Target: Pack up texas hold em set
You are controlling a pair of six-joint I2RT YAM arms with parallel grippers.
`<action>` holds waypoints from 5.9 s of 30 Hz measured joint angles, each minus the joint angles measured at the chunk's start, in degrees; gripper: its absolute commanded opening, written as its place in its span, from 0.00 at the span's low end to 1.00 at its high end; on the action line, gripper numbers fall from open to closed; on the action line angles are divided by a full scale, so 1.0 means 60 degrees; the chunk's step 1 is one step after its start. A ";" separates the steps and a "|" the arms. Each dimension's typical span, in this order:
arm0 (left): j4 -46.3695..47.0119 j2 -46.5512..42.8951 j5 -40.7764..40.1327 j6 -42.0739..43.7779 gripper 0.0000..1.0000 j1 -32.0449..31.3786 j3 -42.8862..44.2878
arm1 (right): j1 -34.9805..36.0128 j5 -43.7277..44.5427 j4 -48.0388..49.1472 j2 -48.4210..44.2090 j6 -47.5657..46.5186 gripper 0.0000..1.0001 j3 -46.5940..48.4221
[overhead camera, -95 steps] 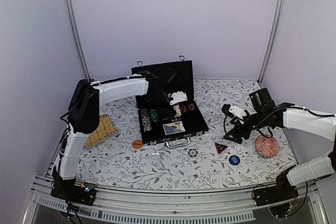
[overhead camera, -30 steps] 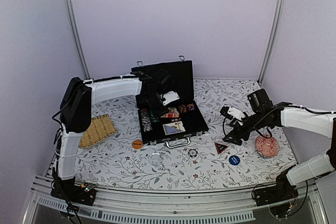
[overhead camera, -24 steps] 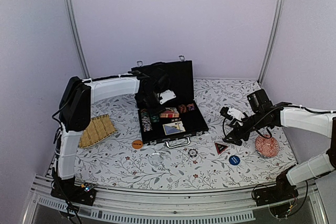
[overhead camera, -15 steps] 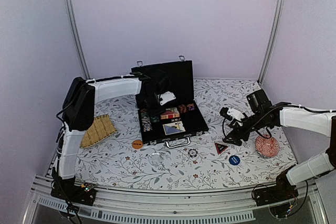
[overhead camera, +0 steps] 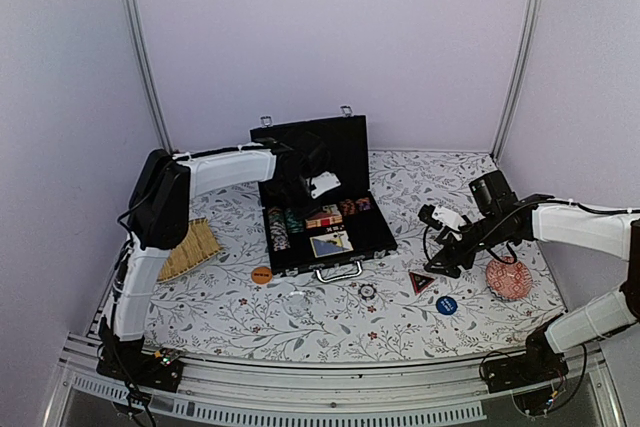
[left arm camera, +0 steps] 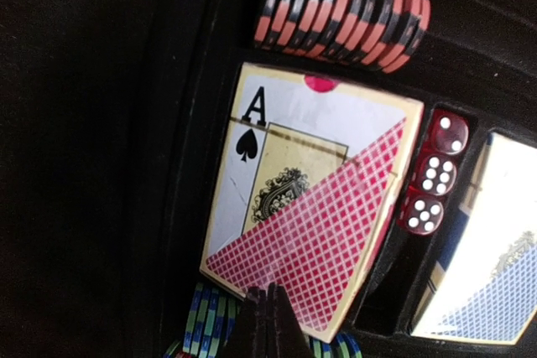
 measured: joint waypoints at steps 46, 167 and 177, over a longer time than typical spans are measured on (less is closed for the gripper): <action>-0.0448 -0.0561 0.2051 -0.0335 0.00 -0.0302 -0.0299 | 0.0000 -0.0004 -0.0171 0.0299 -0.0073 0.87 0.0029; 0.2674 -0.7843 0.1260 -0.7169 0.54 -0.1275 -0.9530 | 0.5020 0.2732 -0.2357 0.5792 -0.0994 0.34 0.4943; 0.4634 -0.7832 0.3271 -0.8306 0.56 -0.0299 -0.9555 | 0.4991 0.2885 -0.2514 0.5278 -0.0911 0.33 0.4932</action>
